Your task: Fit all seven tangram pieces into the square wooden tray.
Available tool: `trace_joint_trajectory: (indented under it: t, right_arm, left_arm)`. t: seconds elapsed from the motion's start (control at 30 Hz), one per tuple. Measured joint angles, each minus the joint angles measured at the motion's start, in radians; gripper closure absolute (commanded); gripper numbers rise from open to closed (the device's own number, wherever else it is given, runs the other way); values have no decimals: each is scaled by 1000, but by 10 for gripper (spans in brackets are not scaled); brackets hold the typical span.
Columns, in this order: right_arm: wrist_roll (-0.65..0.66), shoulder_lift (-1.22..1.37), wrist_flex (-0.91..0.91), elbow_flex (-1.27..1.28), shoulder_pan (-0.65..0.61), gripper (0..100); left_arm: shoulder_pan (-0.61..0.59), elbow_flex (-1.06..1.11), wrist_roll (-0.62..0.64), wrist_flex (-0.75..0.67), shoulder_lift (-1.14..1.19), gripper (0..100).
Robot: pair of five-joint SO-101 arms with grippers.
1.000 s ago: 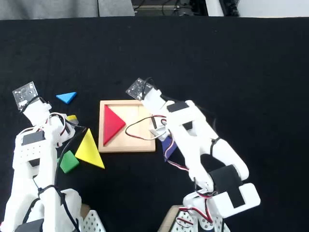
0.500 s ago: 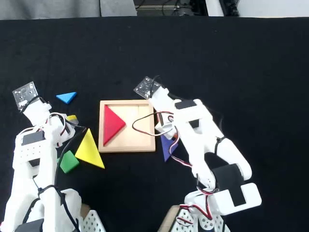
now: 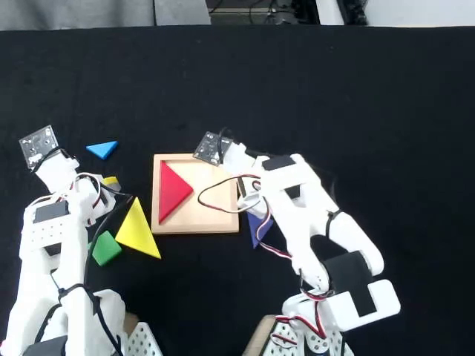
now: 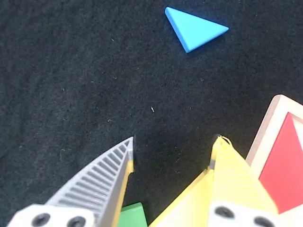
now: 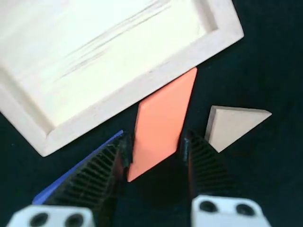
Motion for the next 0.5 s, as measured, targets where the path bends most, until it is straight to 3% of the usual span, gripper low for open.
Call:
trace_joint_trajectory:
  t: [0.5]
  right_arm:
    - [-3,-74,43,6,-17,819]
  left_arm:
    - [0,0,0,0,0,737]
